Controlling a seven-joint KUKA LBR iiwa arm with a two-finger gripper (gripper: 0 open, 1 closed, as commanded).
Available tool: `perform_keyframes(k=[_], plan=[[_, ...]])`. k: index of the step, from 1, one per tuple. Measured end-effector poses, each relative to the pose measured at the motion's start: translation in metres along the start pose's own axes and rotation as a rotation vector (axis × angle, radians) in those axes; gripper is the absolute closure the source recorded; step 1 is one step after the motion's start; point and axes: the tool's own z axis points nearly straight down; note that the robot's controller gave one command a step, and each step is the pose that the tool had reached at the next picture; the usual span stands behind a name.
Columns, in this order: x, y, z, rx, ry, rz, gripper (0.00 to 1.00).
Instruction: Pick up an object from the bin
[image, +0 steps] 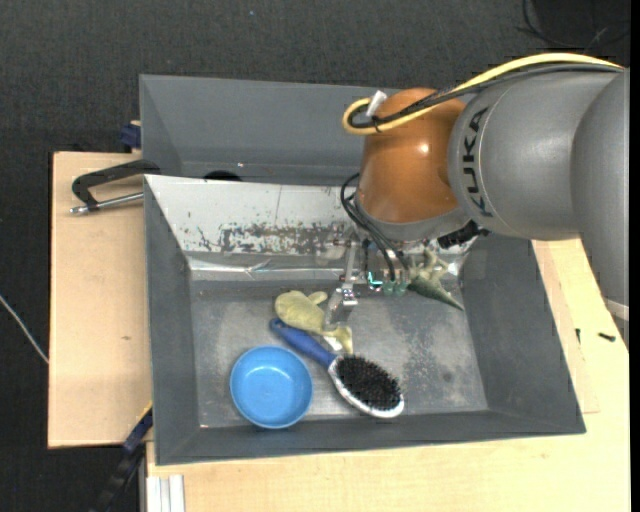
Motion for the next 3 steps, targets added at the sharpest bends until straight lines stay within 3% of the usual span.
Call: perform_keyframes(k=[1,2,3], plan=[[-0.008,0.02,0.031,0.001,-0.02,-0.175,0.0],[-0.005,0.021,0.036,0.0,-0.011,-0.178,1.0],[0.0,0.013,-0.159,0.002,-0.024,-0.296,1.0]])
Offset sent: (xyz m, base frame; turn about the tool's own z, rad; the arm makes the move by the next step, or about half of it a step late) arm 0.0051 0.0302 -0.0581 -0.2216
